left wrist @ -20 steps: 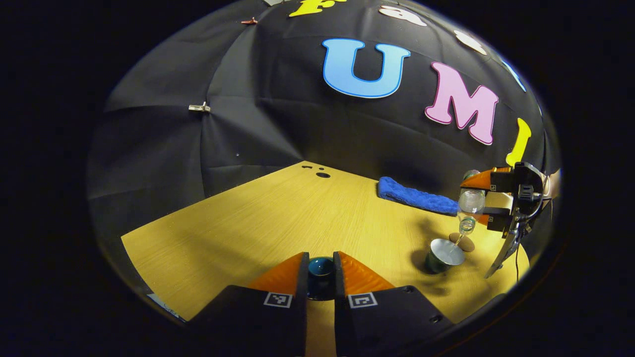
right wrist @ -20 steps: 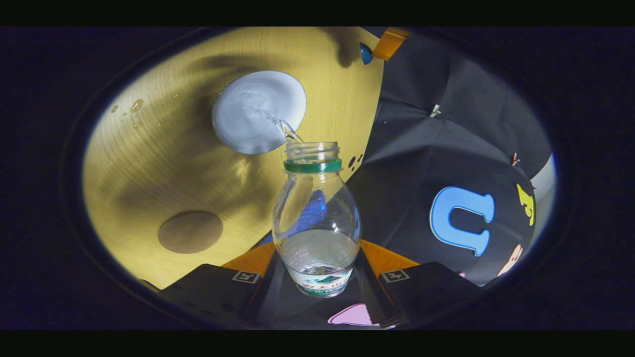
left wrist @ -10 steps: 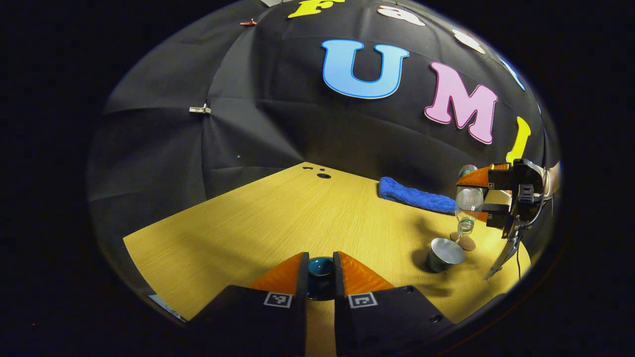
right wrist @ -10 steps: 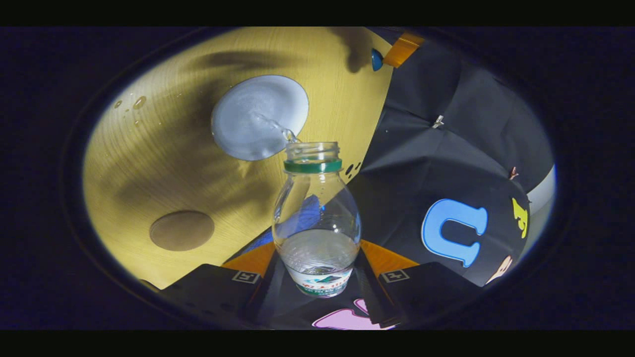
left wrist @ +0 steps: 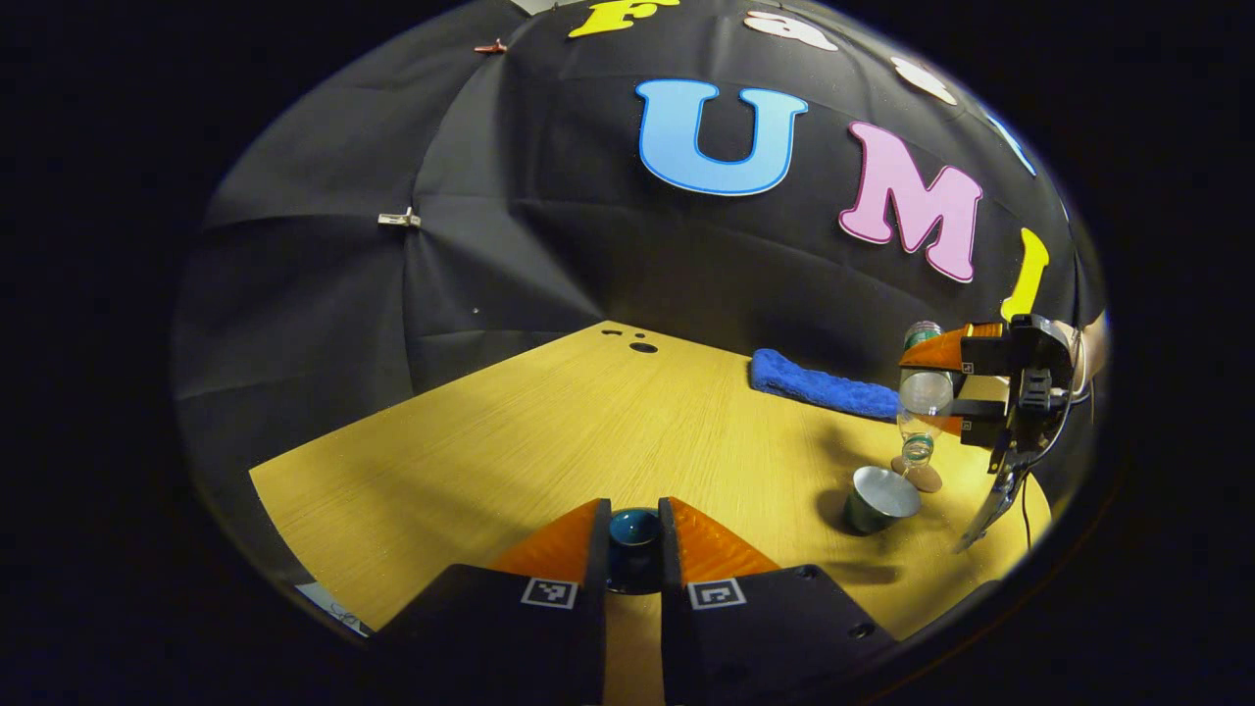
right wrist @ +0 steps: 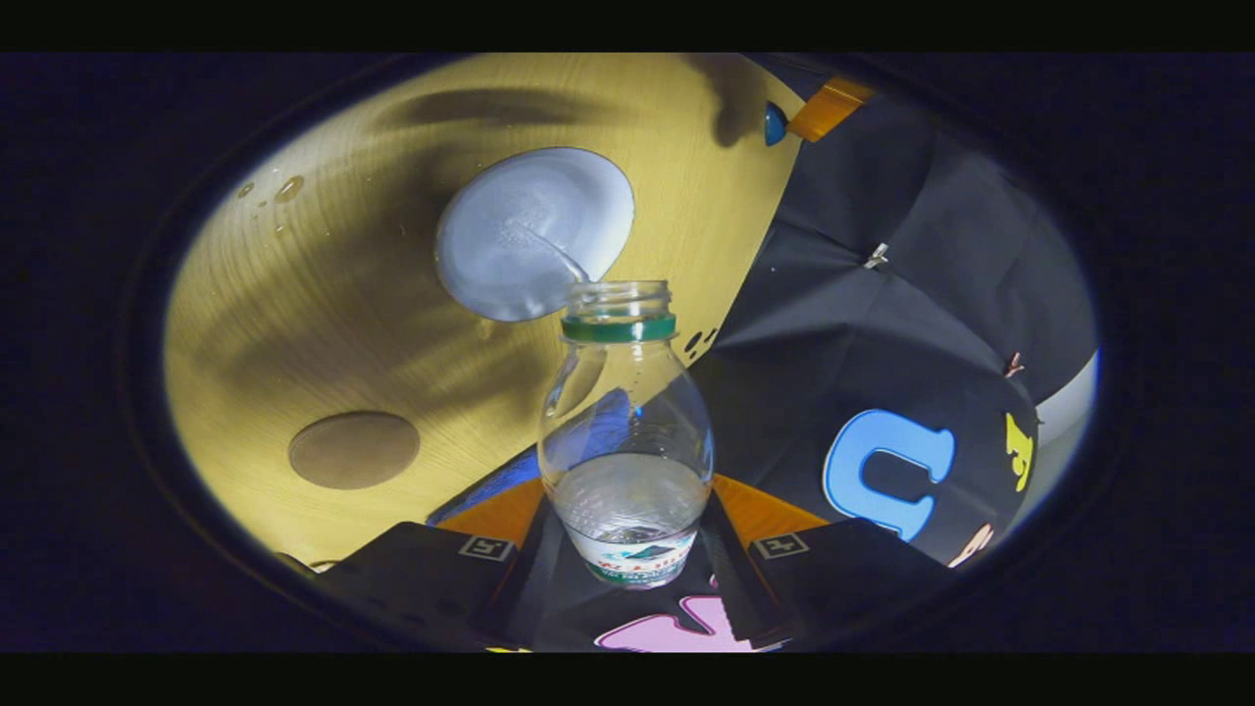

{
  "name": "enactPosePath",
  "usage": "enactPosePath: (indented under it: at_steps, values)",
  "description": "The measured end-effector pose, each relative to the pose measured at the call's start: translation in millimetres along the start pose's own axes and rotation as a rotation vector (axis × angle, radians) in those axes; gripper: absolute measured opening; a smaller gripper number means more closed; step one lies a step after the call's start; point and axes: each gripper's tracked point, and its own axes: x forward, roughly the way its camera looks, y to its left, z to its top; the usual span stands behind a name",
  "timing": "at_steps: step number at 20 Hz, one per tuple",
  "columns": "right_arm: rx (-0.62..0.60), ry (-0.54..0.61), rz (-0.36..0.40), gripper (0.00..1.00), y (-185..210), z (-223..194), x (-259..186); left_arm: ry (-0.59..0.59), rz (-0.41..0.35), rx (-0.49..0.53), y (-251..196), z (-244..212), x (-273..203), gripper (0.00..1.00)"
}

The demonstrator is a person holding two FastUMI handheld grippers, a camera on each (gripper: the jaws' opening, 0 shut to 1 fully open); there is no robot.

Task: Open the teacup lid with one hand, grasp the water bottle and pour water into the teacup with the other hand; after pouring, place the water bottle on the coaster and then close the teacup lid.

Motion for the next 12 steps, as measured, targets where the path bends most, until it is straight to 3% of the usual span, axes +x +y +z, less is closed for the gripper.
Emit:
enactPosePath:
  at_steps: [4, 5, 12]
  values:
    - [0.005, 0.008, 0.006, 0.73, -3.4, -2.9, 1.0, -0.008, 0.0, 0.004, -3.3, 4.0, -1.9, 0.23]
    - [0.008, 0.01, 0.006, 0.73, -3.5, -4.7, 3.2, -0.01, 0.0, 0.008, -3.3, 4.4, -2.7, 0.27]
    - [0.077, 0.018, 0.025, 0.73, -5.0, -7.0, 4.4, -0.021, -0.004, 0.026, -12.4, 9.7, -8.0, 0.27]
